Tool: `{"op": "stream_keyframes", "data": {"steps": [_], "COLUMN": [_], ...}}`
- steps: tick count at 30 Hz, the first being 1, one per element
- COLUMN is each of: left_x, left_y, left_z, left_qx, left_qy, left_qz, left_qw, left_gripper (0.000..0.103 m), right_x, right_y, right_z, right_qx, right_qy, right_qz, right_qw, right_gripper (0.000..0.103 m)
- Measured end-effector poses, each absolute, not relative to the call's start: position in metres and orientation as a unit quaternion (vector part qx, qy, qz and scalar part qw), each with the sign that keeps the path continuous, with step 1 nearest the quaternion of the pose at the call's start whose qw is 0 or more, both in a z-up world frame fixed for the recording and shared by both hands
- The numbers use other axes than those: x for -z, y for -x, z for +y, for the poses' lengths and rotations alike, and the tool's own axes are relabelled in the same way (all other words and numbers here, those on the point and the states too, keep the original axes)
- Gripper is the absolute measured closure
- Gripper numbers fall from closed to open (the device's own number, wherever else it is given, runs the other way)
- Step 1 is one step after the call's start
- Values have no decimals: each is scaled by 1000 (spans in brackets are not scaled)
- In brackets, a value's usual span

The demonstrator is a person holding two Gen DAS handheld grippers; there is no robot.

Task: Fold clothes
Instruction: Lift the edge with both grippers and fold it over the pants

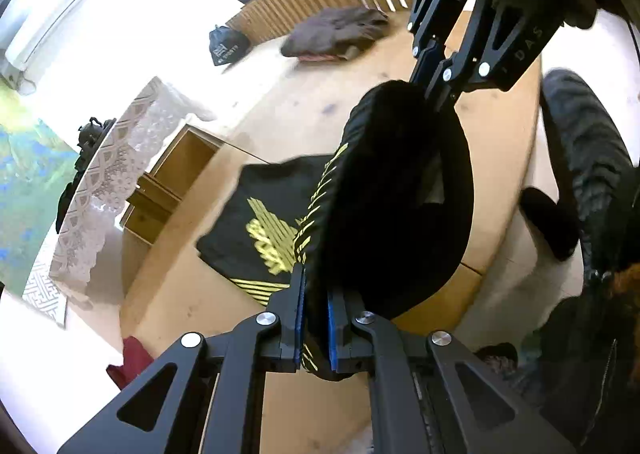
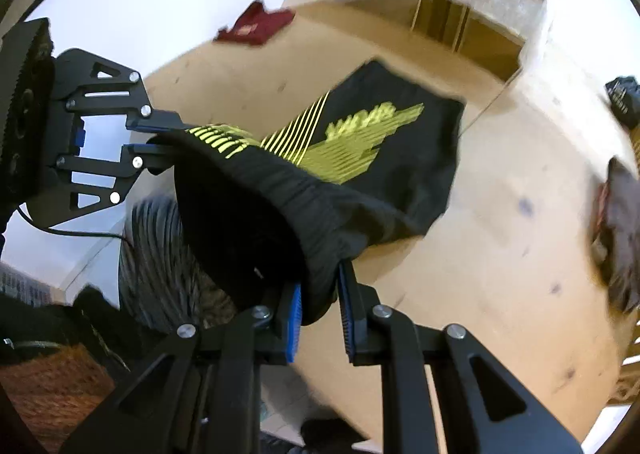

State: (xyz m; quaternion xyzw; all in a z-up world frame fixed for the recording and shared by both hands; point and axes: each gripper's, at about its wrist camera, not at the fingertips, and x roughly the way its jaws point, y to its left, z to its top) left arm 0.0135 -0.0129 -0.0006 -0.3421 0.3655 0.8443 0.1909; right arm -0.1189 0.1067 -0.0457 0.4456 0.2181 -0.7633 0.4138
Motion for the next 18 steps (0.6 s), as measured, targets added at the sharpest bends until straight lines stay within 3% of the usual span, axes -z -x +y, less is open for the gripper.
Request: {"op": "stream_keyframes", "data": {"steps": [8, 18], "left_x": [-22, 37], "left_y": [100, 239], "left_z": [-53, -92], "left_qx": [-848, -831], "left_qy": [343, 391], "left_qz": [365, 331], "left_qw": [174, 215], "left_gripper": [95, 95], "right_x": [4, 65], "right_y": [217, 365], "right_z": [60, 11], "right_qx": [778, 753], "right_qy": [-436, -505], "right_qz": [205, 188], "right_qw": [404, 378], "right_gripper": [87, 87]}}
